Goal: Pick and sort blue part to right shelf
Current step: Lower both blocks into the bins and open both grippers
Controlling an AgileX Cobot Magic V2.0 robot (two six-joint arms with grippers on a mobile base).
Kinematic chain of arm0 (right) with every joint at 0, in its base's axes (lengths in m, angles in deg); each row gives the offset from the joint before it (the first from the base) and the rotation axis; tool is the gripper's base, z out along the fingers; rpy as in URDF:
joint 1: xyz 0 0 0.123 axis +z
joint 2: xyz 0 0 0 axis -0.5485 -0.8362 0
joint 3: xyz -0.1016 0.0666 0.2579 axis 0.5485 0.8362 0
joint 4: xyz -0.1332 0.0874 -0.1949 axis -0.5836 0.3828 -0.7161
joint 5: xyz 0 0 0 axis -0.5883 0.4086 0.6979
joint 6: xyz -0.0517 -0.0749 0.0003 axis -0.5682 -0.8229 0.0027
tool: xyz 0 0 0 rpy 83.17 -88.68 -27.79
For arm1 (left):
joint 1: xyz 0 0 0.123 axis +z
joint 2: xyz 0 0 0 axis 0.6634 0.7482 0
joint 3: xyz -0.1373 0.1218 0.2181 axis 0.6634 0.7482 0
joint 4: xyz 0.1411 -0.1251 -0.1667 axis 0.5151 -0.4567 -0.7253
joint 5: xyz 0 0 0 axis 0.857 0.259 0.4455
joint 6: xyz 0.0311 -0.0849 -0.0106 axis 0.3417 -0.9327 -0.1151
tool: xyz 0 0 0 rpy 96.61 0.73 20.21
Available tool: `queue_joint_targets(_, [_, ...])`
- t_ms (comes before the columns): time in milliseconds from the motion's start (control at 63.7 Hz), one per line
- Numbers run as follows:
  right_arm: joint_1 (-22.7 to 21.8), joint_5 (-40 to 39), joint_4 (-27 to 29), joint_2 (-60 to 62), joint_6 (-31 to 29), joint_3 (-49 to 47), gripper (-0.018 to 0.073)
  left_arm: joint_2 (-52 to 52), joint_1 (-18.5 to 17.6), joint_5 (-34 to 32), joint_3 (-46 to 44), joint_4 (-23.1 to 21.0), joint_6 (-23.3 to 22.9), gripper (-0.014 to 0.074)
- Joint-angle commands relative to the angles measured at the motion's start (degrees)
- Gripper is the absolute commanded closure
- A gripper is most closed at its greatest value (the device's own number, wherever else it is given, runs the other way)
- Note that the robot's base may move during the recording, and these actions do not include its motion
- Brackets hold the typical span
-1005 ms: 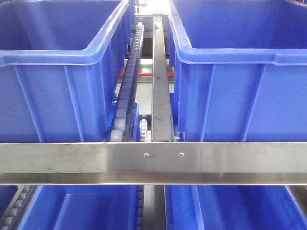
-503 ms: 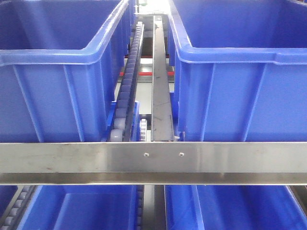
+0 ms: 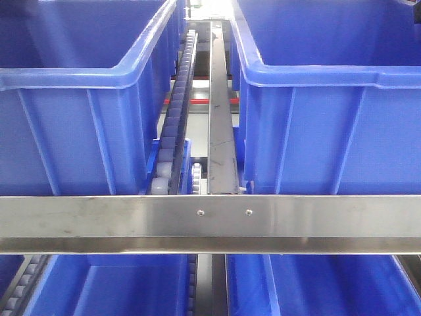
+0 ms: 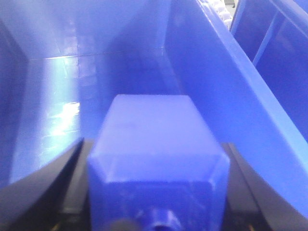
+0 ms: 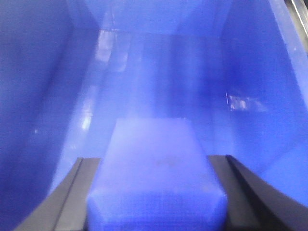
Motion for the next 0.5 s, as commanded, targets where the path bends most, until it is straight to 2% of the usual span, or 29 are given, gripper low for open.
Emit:
queue_joint_targets(0, [-0.19,-5.52,-0.58,1.24,0.48,-2.4,-0.0074,-1.32,-0.35,-4.19,-2.2,-0.69,0.11,-0.01])
queue_joint_targets(47, [-0.19,-5.46,-0.58,1.24,0.48,-2.4,-0.0061,-1.32,-0.23,-4.19,-2.2,-0.69,0.11,-0.0116])
queue_joint_targets(330, [-0.19,-5.23,-0.58,1.36,0.48,-2.4,-0.0062,-1.32,-0.23,-4.19,-2.2,-0.6,0.11,-0.005])
queue_joint_targets(424, [-0.19,-3.95,0.32,2.15,0.48,-2.4,-0.0058,-1.71,-0.23,-3.09,-2.2,-0.6,0.11,0.0052])
queue_joint_targets(487, [-0.19,-2.36,0.46,3.07,0.48,-2.4,-0.0001,-2.2,-0.23,-2.36,-2.2,-0.6,0.11,0.0197])
